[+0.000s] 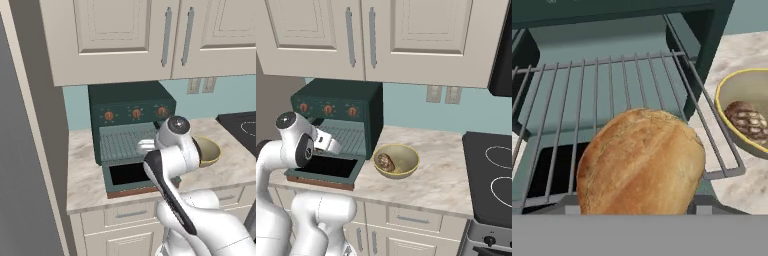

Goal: Pick up the heated bread from the toaster oven and place it in the bowl. Then move the bread bowl to the dining counter.

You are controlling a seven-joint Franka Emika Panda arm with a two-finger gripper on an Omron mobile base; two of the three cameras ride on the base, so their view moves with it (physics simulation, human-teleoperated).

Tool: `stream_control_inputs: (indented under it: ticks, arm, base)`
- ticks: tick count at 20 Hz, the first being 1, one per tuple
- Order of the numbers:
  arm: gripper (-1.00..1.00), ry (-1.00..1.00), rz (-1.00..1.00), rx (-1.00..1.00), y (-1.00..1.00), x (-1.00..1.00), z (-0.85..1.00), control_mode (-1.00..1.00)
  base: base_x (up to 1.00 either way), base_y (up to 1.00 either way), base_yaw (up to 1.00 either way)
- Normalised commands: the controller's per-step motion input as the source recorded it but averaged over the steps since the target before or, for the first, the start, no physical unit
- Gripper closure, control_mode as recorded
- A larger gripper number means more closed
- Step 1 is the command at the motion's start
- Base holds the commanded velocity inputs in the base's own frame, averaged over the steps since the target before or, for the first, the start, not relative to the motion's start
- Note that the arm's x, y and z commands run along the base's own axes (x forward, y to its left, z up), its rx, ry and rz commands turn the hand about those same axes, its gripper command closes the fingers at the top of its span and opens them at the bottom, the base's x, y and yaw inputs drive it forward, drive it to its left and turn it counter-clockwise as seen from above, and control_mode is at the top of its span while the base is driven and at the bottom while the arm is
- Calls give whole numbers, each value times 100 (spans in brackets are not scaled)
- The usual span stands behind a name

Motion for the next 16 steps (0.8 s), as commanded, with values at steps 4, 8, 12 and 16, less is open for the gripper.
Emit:
stream_control_inputs:
  ticks: [4,8,12,16]
  arm:
    - [100,-15,-12,2,-57,-79,53,-100]
    - [100,-3,-18,7,-80,-57,69,-100]
    - [100,1,-17,6,-98,-52,37,-100]
    - [100,11,-15,0,-100,-15,-5,-100]
  base:
    - [0,0,0]
    - [0,0,0]
    - [0,0,0]
    - [0,0,0]
